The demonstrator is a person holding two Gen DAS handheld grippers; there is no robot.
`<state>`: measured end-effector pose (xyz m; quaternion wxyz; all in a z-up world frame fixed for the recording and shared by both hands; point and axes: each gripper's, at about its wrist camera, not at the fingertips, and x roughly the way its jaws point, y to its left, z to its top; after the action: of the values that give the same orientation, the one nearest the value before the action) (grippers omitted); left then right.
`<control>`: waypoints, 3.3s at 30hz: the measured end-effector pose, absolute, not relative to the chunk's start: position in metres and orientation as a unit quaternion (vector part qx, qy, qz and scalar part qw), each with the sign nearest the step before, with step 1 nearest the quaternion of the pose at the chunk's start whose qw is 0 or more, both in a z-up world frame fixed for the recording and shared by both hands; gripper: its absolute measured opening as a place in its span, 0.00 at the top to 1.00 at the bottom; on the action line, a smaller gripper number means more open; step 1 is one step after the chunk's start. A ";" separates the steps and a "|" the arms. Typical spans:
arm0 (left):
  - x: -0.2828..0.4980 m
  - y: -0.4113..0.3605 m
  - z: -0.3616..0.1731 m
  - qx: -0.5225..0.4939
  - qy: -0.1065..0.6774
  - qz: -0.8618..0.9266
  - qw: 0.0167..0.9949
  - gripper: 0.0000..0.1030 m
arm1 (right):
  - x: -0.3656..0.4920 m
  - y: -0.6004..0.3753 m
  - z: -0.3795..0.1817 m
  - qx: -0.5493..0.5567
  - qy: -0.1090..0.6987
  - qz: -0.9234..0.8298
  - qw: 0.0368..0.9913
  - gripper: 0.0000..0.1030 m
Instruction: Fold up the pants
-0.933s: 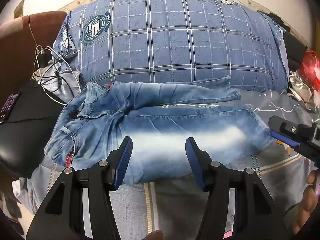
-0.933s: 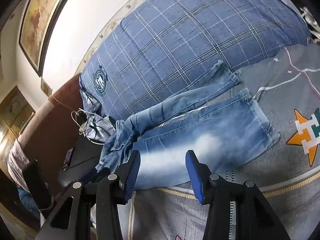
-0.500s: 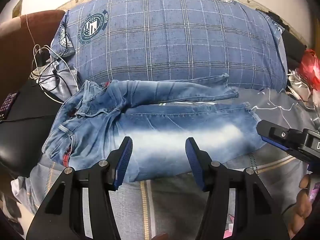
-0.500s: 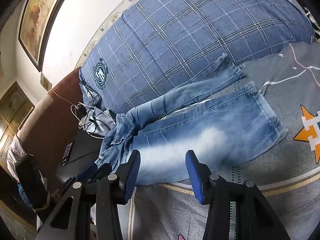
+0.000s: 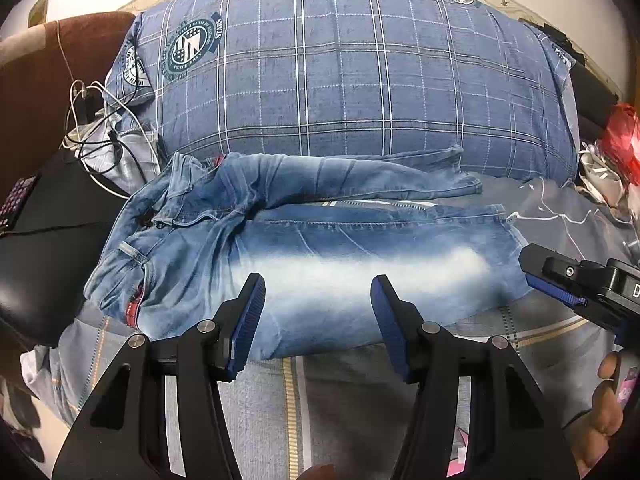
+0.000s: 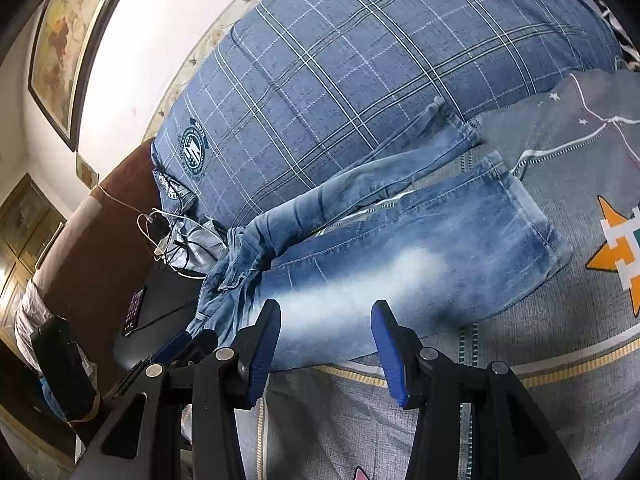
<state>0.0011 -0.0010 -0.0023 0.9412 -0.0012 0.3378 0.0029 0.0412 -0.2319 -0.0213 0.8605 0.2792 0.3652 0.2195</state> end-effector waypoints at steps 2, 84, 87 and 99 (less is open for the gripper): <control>0.001 -0.001 -0.003 0.000 0.339 0.003 0.941 0.47 | 0.042 -0.233 -0.022 0.281 0.366 0.220 0.859 0.56; 0.004 0.018 -0.034 -0.038 0.411 0.016 0.911 0.47 | 0.032 -0.210 -0.032 0.126 0.393 0.112 0.904 0.56; -0.003 0.027 -0.040 -0.066 0.427 0.005 0.902 0.47 | 0.028 -0.215 -0.039 0.157 0.407 0.132 0.890 0.56; 0.010 0.068 -0.065 -0.240 0.499 -0.051 0.831 0.47 | 0.034 -0.259 -0.074 0.306 0.467 0.117 0.821 0.56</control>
<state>0.0101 0.0679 -0.0646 0.8312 -0.2400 0.4989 -0.0507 0.0342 -0.2594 -0.0735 0.8213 0.3063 0.4669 0.1166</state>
